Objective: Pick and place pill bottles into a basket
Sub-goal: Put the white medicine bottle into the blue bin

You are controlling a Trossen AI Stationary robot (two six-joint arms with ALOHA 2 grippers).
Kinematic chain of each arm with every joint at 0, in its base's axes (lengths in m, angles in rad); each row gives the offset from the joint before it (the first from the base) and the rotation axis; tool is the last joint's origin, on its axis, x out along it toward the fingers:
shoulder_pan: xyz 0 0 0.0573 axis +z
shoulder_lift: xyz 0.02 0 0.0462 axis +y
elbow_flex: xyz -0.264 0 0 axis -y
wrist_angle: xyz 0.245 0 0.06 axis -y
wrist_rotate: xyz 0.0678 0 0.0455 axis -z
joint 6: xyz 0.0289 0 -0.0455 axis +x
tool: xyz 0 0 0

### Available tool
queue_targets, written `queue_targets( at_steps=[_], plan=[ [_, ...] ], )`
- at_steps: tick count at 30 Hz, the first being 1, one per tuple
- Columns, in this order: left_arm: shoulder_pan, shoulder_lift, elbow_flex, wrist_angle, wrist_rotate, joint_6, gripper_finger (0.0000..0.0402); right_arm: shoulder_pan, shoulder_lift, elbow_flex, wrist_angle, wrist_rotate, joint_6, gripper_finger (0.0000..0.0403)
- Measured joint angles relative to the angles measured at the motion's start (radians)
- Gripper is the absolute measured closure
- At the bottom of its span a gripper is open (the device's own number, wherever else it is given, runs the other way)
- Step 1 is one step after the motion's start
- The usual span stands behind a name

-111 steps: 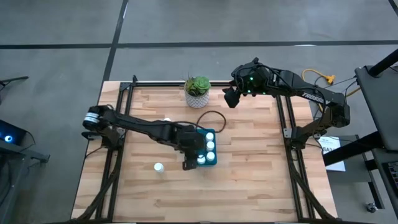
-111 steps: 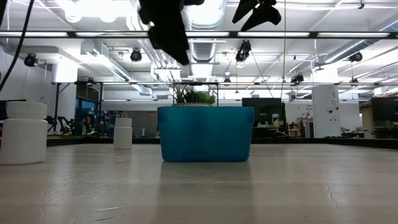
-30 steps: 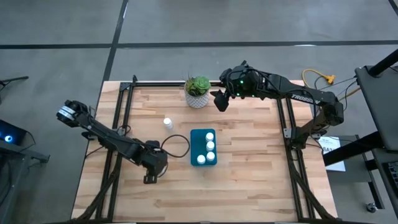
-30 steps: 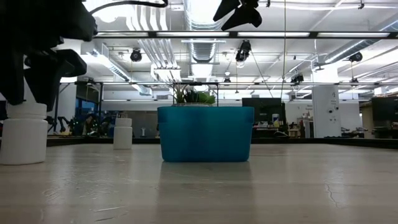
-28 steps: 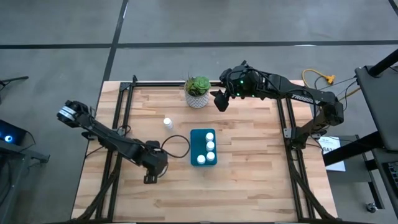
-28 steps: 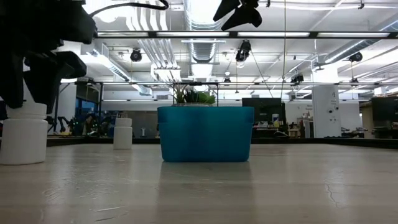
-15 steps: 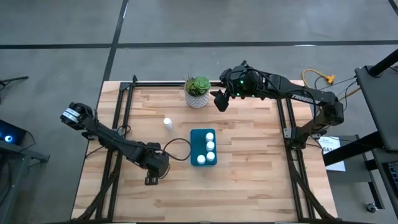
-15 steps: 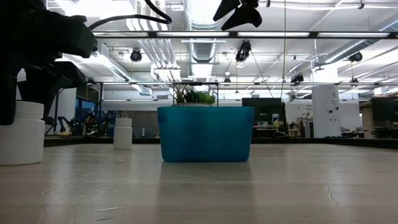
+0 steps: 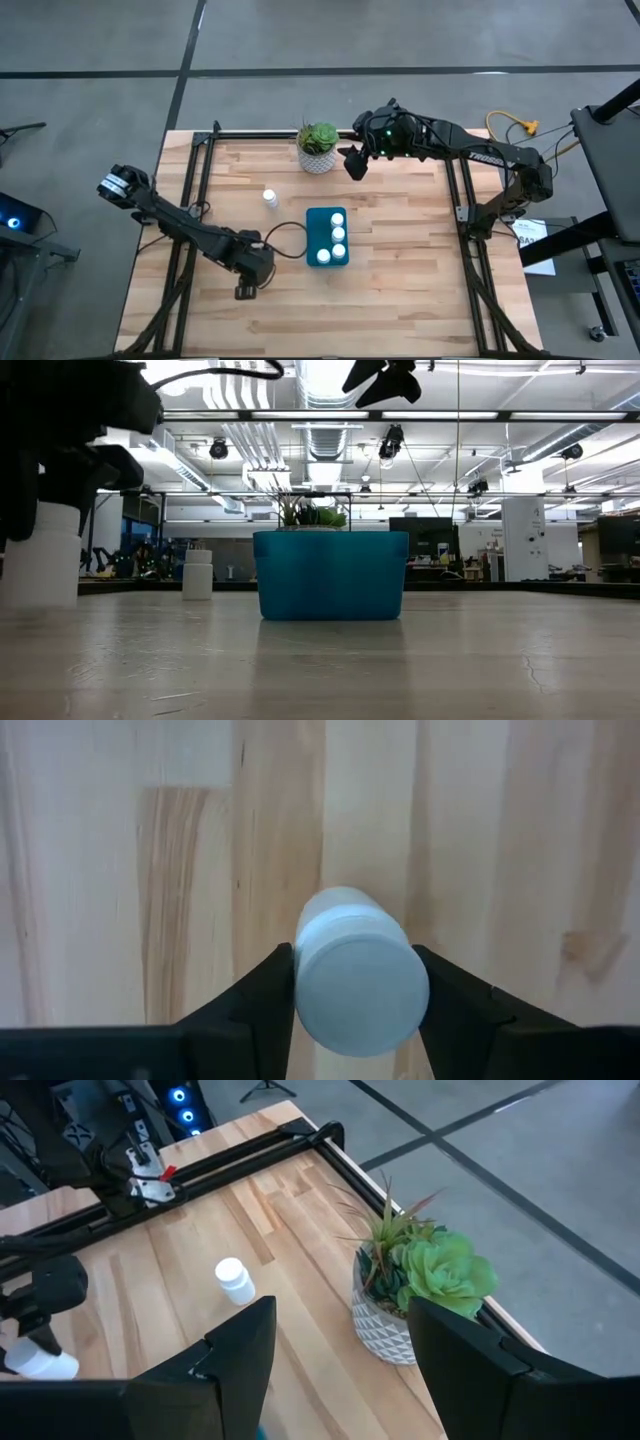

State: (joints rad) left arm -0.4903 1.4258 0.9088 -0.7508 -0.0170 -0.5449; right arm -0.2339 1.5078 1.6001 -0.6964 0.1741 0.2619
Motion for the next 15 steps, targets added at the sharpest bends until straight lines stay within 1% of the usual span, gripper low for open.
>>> queue_targets(
  at_steps=[4, 10, 15],
  plan=[
    [0.009, 0.000, 0.039, -0.018, -0.001, 0.001, 0.0252, 0.001, 0.000, 0.000, 0.000, 0.000, 0.011, 0.0184],
    [0.037, 0.000, 0.091, -0.121, -0.003, 0.005, 0.0257, 0.000, -0.001, 0.000, 0.000, 0.011, 0.026, 0.0184],
    [0.057, -0.001, 0.139, -0.160, -0.004, 0.052, 0.0257, -0.003, -0.006, 0.000, -0.003, 0.016, 0.025, 0.0184]
  ],
)
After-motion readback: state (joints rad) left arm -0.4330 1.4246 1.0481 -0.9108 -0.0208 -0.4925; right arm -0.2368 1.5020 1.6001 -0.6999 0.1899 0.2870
